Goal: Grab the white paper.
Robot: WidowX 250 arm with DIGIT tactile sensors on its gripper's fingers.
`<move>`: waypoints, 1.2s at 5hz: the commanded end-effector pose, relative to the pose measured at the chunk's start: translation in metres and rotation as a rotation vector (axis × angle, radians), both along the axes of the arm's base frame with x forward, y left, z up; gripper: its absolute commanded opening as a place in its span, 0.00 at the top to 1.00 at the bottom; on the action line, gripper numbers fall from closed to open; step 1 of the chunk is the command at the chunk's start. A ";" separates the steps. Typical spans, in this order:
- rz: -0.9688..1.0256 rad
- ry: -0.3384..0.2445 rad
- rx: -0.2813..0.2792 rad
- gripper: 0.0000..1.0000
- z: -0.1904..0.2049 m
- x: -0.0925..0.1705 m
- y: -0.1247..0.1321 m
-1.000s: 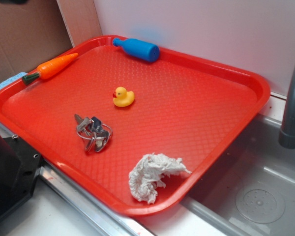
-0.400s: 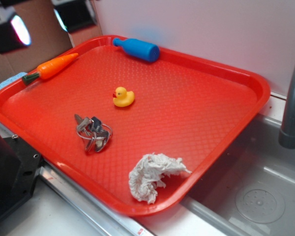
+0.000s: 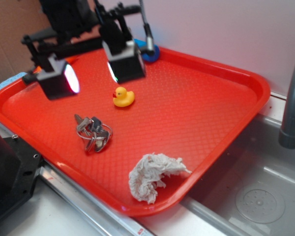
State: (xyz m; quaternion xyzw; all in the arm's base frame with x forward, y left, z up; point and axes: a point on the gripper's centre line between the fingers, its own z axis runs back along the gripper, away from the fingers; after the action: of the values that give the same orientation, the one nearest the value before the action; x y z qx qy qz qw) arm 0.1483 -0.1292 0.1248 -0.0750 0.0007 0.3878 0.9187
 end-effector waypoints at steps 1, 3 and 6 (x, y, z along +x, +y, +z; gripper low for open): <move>-0.044 0.032 0.019 0.00 -0.048 0.012 -0.027; -0.082 0.076 0.047 0.00 -0.095 0.017 -0.037; -0.154 0.074 -0.024 1.00 -0.101 0.007 -0.046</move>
State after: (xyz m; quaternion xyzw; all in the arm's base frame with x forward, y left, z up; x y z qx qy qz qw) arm 0.1556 -0.1716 0.0191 -0.0615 0.0501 0.3228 0.9431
